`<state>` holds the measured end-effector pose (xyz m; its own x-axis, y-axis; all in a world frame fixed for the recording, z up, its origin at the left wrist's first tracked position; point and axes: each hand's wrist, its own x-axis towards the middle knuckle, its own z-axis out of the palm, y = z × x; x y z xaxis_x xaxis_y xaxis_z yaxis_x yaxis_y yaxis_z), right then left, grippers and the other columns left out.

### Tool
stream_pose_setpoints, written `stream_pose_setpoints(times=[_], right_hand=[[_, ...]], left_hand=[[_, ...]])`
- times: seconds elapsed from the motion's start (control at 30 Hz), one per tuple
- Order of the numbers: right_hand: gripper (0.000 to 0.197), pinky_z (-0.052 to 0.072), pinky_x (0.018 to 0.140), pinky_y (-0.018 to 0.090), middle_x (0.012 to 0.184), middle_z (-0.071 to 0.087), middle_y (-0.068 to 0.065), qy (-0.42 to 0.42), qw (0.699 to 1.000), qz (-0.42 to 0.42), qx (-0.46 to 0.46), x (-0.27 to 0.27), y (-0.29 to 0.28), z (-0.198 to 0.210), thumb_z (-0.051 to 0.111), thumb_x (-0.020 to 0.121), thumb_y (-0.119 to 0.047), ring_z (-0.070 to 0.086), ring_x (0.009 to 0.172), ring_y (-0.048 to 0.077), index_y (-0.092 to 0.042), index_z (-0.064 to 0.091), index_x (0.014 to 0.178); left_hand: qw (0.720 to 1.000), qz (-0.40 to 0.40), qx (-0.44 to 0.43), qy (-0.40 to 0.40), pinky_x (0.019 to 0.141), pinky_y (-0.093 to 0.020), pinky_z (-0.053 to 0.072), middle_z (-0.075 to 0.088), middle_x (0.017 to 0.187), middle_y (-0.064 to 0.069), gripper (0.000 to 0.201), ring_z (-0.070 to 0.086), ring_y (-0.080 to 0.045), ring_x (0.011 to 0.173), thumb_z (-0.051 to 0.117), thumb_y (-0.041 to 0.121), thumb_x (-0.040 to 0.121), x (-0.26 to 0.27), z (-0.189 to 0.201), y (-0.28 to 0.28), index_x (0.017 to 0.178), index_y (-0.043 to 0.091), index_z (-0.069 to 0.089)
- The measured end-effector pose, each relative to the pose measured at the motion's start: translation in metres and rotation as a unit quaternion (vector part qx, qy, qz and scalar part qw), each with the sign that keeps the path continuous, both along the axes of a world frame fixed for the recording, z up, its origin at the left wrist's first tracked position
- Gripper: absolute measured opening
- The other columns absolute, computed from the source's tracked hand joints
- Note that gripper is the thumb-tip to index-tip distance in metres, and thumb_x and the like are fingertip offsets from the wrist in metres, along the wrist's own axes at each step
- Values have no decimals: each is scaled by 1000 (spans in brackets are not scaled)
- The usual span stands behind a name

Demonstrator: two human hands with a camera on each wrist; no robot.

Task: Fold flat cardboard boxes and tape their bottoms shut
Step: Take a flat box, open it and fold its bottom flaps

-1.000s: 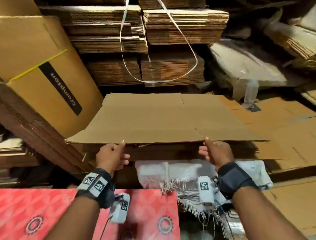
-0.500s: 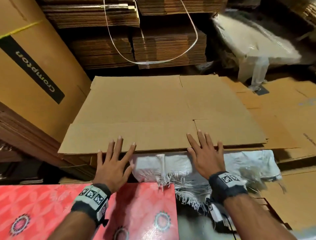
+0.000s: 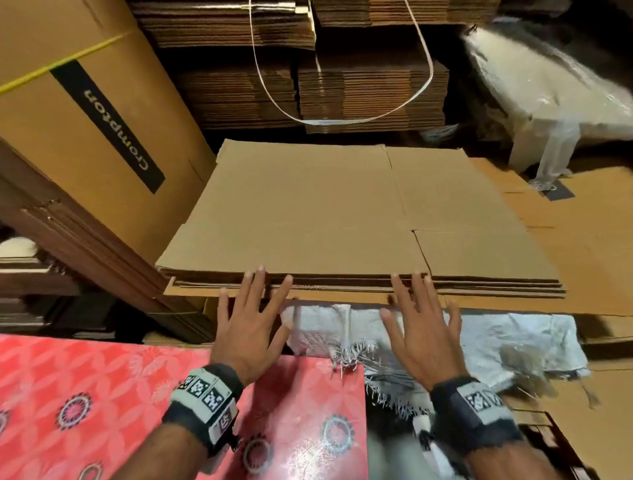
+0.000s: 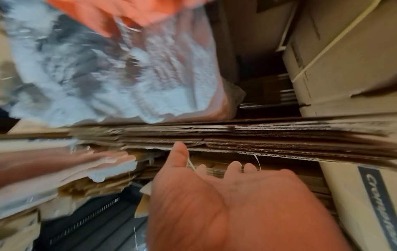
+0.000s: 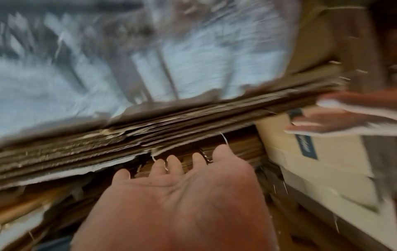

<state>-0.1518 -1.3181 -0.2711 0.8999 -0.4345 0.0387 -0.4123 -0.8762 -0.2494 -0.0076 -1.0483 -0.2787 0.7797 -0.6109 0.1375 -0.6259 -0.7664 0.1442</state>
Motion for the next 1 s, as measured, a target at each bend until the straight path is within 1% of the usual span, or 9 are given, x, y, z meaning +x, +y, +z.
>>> stream_pose_setpoints(times=[0.1,0.23,0.3,0.43,0.53,0.6,0.8,0.93,1.0], right_hand=[[72,-7,125,54,169,-13,-10,-6,996,25,91,-38,63,0,4,97,-69,-17,155,8,-39,-2,162],[76,-6,125,52,169,-10,-17,13,986,95,134,-68,144,-5,2,94,-73,-17,154,3,-39,6,163],[78,-2,125,53,168,-7,-18,12,983,128,130,-78,186,-7,-1,94,-73,-13,154,3,-38,11,163],[72,5,123,48,170,7,-15,23,976,189,109,-95,271,0,-1,97,-63,1,156,6,-38,21,161],[64,20,113,46,162,38,-5,33,966,235,102,-105,345,8,8,104,-56,34,150,15,-32,44,152],[56,30,106,49,154,50,-2,11,961,259,93,-112,403,7,19,105,-52,40,143,16,-30,50,146],[55,45,104,52,153,51,-1,12,929,364,63,-133,604,12,33,97,-50,42,141,15,-30,50,145],[64,30,115,55,166,29,-2,46,889,453,55,-147,738,21,24,97,-53,24,154,21,-30,38,156],[61,33,112,57,166,31,-1,54,868,491,54,-151,796,31,27,98,-51,29,152,25,-31,42,154]], left_hand=[[999,-6,-35,30,123,-57,-5,-13,170,5,67,-13,-16,156,31,60,99,-51,-6,33,158,50,0],[997,28,-13,71,118,-63,16,18,169,-1,65,18,-23,156,34,57,98,-116,-20,101,160,43,17],[994,61,-10,94,118,-60,15,25,167,0,65,24,-22,153,36,56,98,-141,-22,141,159,43,20],[989,101,-13,108,117,-53,15,41,159,1,61,40,-22,145,37,56,100,-181,-13,223,158,40,26],[984,144,-29,97,116,-52,15,47,155,3,59,45,-21,141,37,56,100,-205,-4,291,155,37,34],[978,182,-40,92,116,-53,13,45,155,4,60,43,-20,143,38,57,99,-223,-1,347,156,39,32],[955,283,-66,66,111,-47,21,49,153,2,61,47,-20,139,42,55,97,-288,10,545,154,36,37],[925,368,-74,57,108,-51,32,46,155,-2,60,46,-24,140,40,55,97,-341,23,672,153,34,39],[908,407,-85,44,107,-53,38,42,157,0,59,42,-22,143,40,55,97,-366,31,723,153,36,37]])
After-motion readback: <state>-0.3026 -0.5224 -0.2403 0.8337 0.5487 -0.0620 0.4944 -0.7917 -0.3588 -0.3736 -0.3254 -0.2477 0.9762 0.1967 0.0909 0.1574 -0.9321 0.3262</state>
